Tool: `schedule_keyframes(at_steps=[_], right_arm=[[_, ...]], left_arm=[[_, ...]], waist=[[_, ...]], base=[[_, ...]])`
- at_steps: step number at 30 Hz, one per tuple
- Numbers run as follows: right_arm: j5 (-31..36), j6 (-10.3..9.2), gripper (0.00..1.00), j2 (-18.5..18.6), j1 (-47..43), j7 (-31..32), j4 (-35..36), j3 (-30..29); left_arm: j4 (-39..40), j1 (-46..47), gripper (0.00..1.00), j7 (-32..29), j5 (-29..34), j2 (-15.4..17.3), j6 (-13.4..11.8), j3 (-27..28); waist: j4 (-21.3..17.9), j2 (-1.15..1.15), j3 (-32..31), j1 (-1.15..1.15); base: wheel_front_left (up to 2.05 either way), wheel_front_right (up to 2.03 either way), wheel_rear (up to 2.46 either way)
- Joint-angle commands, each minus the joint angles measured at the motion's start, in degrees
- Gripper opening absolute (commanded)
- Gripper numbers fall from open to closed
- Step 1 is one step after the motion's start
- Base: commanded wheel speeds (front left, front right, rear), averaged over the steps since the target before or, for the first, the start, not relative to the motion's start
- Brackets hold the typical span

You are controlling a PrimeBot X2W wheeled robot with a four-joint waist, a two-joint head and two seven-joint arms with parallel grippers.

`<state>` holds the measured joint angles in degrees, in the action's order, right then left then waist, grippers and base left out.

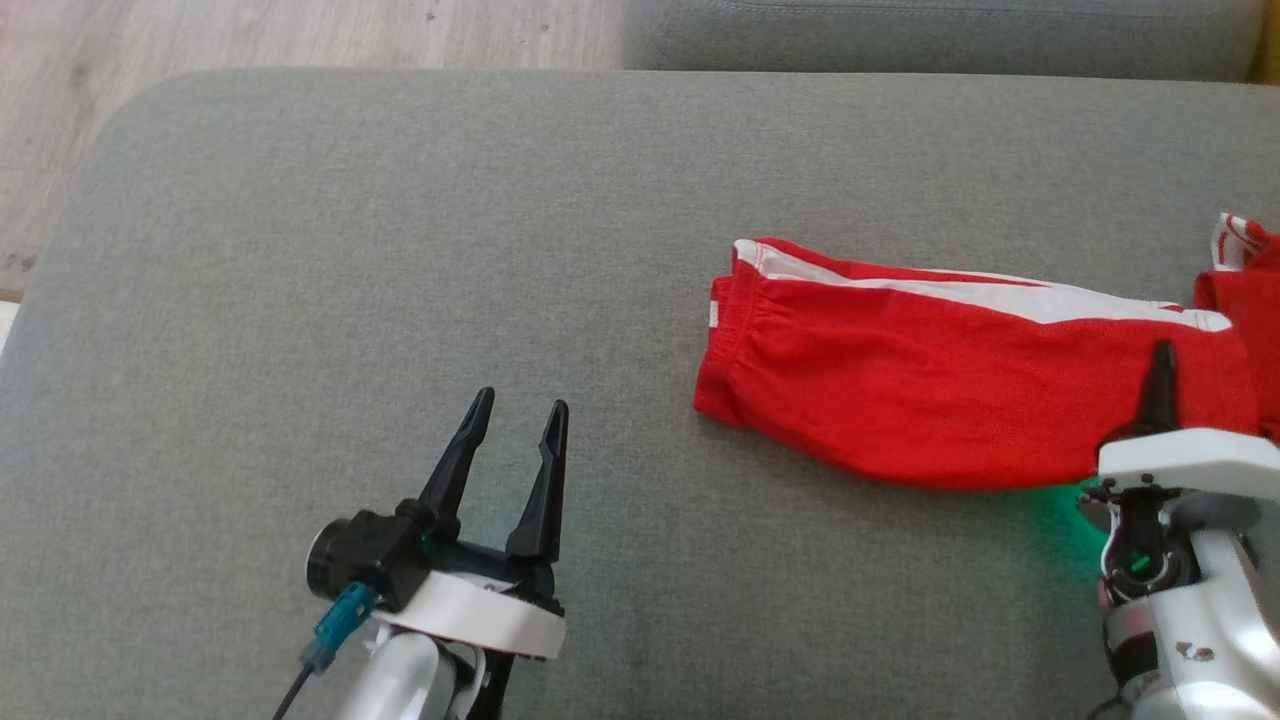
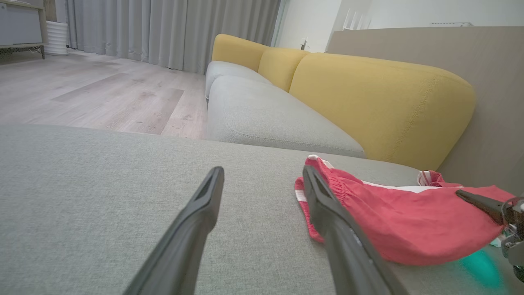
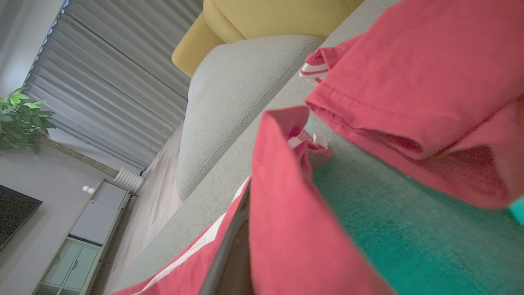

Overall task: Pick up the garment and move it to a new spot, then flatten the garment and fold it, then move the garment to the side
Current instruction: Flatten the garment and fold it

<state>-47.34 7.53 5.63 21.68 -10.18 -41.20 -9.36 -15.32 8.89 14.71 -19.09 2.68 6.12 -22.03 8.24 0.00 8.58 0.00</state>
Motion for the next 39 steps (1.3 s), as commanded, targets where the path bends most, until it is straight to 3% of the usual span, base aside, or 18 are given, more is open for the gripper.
schedule_keyframes(at_steps=[1, 9, 23, 39], right_arm=[[-0.15, -0.04, 0.00, 0.56, 2.56, -0.68, 1.73, 1.47], [0.22, -0.04, 0.00, -0.10, 5.20, -1.36, 2.23, 4.87], [-2.25, -0.04, 0.00, -2.68, 8.64, -1.07, 5.29, 22.65], [-6.42, -0.04, 0.00, -2.74, 10.18, -1.76, 2.04, 33.12]], left_arm=[[1.53, 1.28, 1.00, 0.29, 0.54, 0.20, 0.38, 2.08], [1.23, 0.88, 1.00, 0.29, 0.53, 0.20, 0.53, 2.36], [0.85, 0.52, 1.00, 0.29, 0.36, 0.20, 0.61, 2.07], [0.65, -0.56, 1.00, 0.29, 0.00, 0.20, 0.38, 1.59]], waist=[[0.35, 0.00, -0.06, 0.00], [1.24, 0.00, -0.43, 0.00], [3.38, 0.00, -2.14, 0.00], [7.10, 0.00, -2.51, 0.00]], base=[[0.00, 0.00, 0.00], [0.00, 0.00, 0.00], [0.00, 0.00, 0.00], [0.00, 0.00, 0.00]])
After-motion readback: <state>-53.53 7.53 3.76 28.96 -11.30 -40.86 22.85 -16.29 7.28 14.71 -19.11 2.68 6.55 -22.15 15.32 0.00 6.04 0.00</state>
